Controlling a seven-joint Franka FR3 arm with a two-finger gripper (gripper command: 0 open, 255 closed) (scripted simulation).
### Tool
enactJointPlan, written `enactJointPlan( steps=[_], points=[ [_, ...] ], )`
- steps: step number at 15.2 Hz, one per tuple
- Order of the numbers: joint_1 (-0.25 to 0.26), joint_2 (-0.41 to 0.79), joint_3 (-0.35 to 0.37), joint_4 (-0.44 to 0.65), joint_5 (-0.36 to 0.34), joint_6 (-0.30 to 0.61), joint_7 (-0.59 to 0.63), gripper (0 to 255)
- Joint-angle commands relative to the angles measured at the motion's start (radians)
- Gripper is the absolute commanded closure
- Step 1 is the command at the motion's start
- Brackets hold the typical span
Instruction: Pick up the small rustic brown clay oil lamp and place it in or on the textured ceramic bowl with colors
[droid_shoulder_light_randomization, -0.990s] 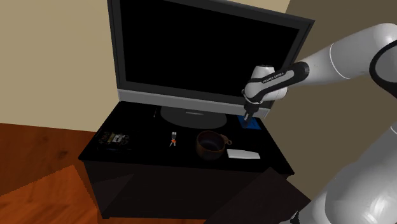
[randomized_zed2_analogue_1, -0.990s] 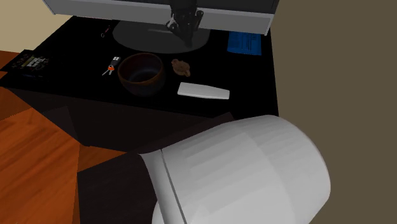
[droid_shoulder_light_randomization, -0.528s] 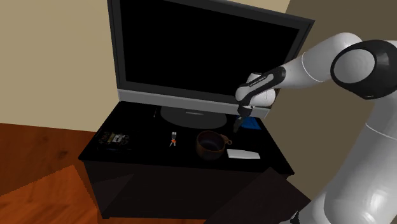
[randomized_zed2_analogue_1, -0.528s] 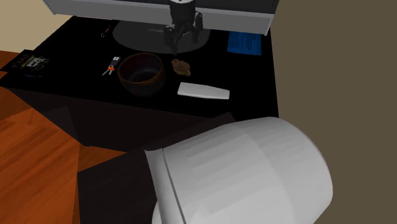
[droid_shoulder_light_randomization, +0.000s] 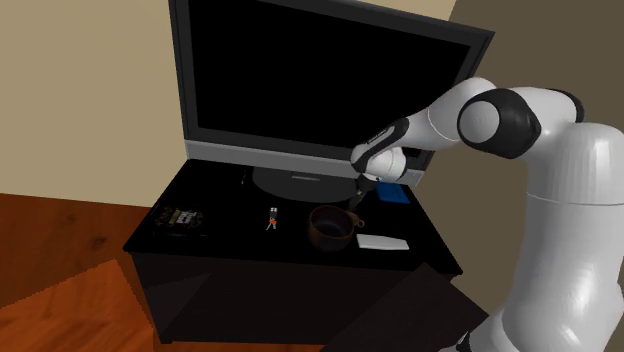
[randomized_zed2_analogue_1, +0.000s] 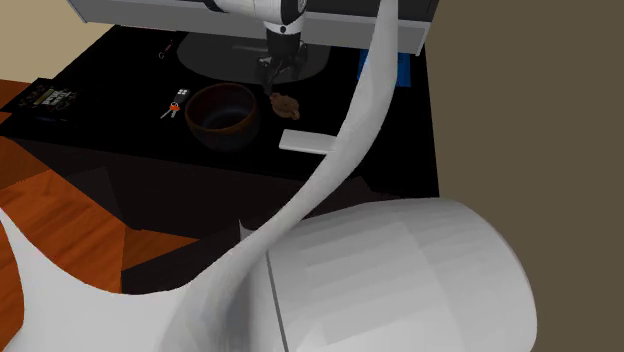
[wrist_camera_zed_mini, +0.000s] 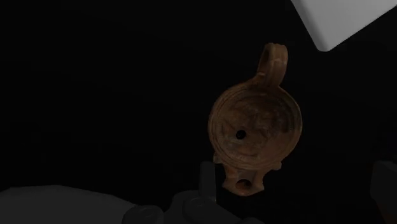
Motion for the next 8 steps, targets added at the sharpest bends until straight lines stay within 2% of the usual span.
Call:
enactJointPlan(
  steps=[1,2,8],
  points=[
    [-0.042,0.079,0.039,0.078,0.052,0.008,-0.051,0],
    [-0.057,0.113,0.057,0.112,0.071,0.012,-0.066,0],
    [-0.066,0.185,0.081,0.14,0.093,0.057,-0.081,0]
  ],
)
